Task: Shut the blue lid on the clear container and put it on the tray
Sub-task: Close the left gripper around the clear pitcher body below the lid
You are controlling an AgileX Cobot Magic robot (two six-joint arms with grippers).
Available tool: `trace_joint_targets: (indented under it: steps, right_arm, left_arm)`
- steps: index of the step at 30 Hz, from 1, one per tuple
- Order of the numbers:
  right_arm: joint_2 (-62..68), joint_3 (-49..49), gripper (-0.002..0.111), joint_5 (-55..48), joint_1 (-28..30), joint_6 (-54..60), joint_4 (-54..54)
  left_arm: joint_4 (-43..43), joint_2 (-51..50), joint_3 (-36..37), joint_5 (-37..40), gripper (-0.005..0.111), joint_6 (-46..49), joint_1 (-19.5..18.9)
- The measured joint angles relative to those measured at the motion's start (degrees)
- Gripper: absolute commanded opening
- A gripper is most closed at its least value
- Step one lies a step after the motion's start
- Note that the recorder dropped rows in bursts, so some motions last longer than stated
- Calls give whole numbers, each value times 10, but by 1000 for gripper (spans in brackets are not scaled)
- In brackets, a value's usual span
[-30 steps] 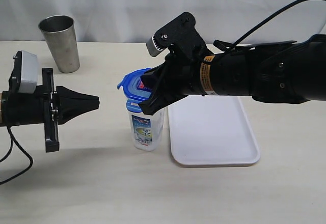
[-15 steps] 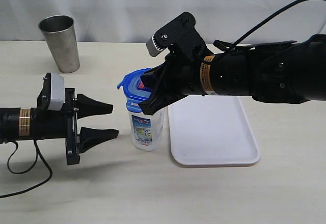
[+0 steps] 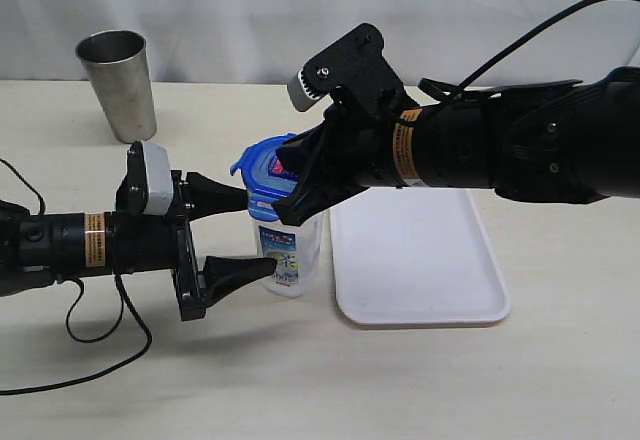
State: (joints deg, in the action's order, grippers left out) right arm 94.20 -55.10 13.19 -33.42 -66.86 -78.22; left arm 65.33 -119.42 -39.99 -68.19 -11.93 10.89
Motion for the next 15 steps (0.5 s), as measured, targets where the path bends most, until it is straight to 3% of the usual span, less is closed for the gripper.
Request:
trace_joint_targets:
  steps: [5,12,15]
  right_arm:
    - [0,0,4,0,0,0,0]
    - [0,0,4,0,0,0,0]
    - [0,0,4,0,0,0,0]
  left_arm:
    - [-12,0,0,60,102,-18,4]
    - [3,0,0,50,103,21,6]
    - [3,0,0,49,103,26,28]
